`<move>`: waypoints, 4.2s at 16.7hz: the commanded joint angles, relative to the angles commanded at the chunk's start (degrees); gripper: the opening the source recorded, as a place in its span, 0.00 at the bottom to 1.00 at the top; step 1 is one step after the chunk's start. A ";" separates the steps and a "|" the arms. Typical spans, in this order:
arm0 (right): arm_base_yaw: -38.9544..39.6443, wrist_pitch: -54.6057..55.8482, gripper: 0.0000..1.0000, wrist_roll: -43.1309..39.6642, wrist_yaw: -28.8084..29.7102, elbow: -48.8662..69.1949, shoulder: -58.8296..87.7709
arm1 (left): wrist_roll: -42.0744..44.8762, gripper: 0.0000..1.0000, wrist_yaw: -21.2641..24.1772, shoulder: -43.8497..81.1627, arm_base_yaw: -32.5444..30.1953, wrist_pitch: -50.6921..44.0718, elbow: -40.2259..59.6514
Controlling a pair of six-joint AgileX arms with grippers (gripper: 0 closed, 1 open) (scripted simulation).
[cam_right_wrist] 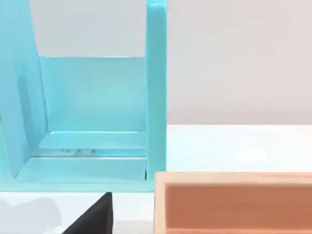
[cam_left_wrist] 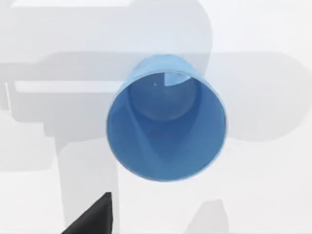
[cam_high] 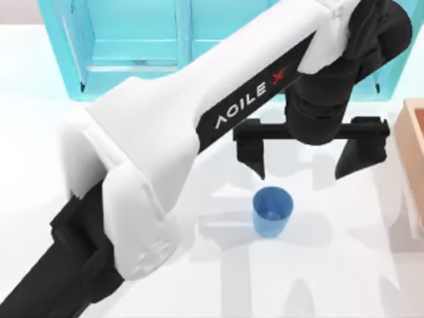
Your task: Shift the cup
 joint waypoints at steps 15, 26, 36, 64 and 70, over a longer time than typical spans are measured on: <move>0.00 0.00 1.00 0.00 0.00 0.00 0.00 | -0.03 1.00 -0.07 -7.17 -0.10 28.63 -35.85; 0.00 0.00 1.00 0.00 0.00 0.00 0.00 | -0.03 0.40 -0.07 -7.17 -0.10 28.63 -35.85; 0.00 0.00 1.00 0.00 0.00 0.00 0.00 | -0.03 0.00 -0.07 -7.17 -0.10 28.63 -35.85; 0.00 0.00 1.00 0.00 0.00 0.00 0.00 | 34.82 0.00 -1.63 -48.59 35.09 35.87 -84.92; 0.00 0.00 1.00 0.00 0.00 0.00 0.00 | 36.26 0.00 -1.52 -45.46 36.77 48.04 -92.97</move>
